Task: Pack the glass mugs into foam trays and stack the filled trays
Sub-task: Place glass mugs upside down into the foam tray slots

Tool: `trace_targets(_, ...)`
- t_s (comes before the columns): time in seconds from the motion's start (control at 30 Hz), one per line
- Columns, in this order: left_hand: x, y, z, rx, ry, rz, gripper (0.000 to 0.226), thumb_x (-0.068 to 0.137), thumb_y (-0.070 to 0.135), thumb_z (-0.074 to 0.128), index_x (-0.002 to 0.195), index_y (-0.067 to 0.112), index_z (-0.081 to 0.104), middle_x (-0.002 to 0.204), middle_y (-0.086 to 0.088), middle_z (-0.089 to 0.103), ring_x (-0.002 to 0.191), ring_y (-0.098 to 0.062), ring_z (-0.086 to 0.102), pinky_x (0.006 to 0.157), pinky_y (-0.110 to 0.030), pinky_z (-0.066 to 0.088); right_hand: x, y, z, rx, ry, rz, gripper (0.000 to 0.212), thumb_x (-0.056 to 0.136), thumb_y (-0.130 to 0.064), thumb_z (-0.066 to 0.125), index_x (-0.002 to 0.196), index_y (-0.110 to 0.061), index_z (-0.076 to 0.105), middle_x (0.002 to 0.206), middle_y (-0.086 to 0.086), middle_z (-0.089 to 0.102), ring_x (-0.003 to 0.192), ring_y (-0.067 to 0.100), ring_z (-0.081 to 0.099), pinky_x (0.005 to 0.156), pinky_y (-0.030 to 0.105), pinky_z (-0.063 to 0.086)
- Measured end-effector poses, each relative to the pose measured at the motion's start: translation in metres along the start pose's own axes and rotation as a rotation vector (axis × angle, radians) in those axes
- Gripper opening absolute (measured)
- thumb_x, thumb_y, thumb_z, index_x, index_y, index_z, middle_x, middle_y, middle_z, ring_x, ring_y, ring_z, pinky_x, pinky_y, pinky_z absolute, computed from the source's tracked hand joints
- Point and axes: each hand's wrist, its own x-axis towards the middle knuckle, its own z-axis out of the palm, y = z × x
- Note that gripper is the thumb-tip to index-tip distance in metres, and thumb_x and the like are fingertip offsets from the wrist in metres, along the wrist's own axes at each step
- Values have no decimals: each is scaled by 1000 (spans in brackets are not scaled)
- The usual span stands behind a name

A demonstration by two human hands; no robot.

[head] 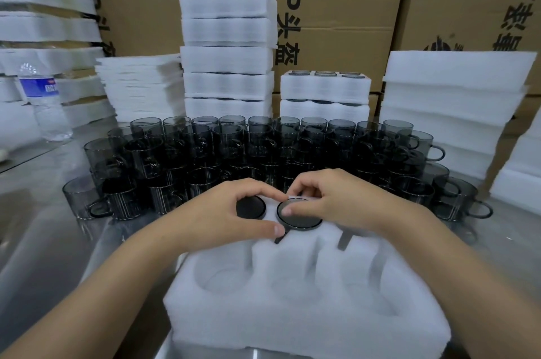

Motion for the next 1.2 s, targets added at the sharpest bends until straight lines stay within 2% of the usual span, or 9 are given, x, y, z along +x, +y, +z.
trace_targets(0.13, 0, -1, 0, -11, 13, 2, 48, 54, 63, 71, 101, 55, 64, 112, 23, 61, 107, 5, 56, 99, -29, 42, -2, -2, 0, 12, -13, 8, 24, 75, -53, 71, 90, -35, 65, 80, -13, 66, 76, 5, 62, 49, 16, 48)
trace_targets(0.23, 0, -1, 0, -24, 17, 8, 46, 56, 59, 74, 101, 51, 66, 115, 22, 61, 109, 5, 55, 101, -28, 41, -4, -5, 1, -47, -20, 16, 20, 82, -50, 64, 94, -33, 64, 84, -14, 62, 79, 9, 62, 39, 11, 43)
trace_targets(0.33, 1, -2, 0, -34, 21, 20, 37, 66, 45, 83, 100, 48, 68, 115, 26, 61, 110, 9, 54, 102, -23, 38, -7, -12, 0, -233, -45, 17, 23, 90, -52, 51, 100, -33, 61, 89, -12, 60, 76, 14, 64, 47, 22, 49)
trace_targets(0.4, 1, -3, 0, -42, 27, 27, 33, 69, 39, 79, 100, 47, 69, 115, 24, 62, 110, 7, 55, 102, -23, 39, -9, -15, -8, -371, 6, 33, 27, 87, -59, 51, 99, -37, 62, 87, -15, 61, 74, 6, 60, 58, 25, 47)
trace_targets(0.57, 2, -6, 0, -18, 29, 18, 35, 68, 57, 75, 101, 51, 66, 114, 29, 60, 111, 7, 55, 103, -27, 40, -24, -3, -61, -334, 244, 219, 17, 85, -50, 61, 80, -34, 65, 83, -19, 64, 76, 0, 57, 71, 27, 46)
trace_targets(0.73, 3, -7, 0, -1, 19, 6, 35, 69, 57, 73, 103, 52, 65, 116, 30, 59, 111, 8, 54, 104, -30, 41, -48, 11, -89, -411, -32, 486, 7, 81, -32, 72, 78, -34, 66, 80, -9, 68, 65, 6, 61, 62, 23, 43)
trace_targets(0.93, 3, -8, 0, -7, 21, 19, 35, 69, 59, 72, 103, 53, 64, 116, 31, 58, 111, 9, 54, 103, -28, 40, -47, 6, -85, -494, -171, 521, 23, 77, -26, 76, 86, -40, 61, 78, -10, 65, 65, 7, 61, 59, 19, 45)
trace_targets(1.03, 3, -8, 0, 0, 21, 14, 36, 69, 57, 71, 104, 52, 64, 116, 30, 59, 111, 8, 54, 103, -29, 41, -41, 4, -75, -530, -243, 539, 27, 77, -22, 75, 101, -29, 68, 77, -7, 66, 71, 12, 64, 70, 23, 51)
trace_targets(1.2, 3, -9, 2, -10, 28, 26, 39, 64, 61, 67, 102, 53, 64, 115, 29, 59, 111, 7, 55, 103, -30, 42, -32, 1, -61, -648, -262, 516, 16, 80, -19, 68, 94, -12, 70, 65, -4, 52, 56, 10, 45, 50, 20, 35)
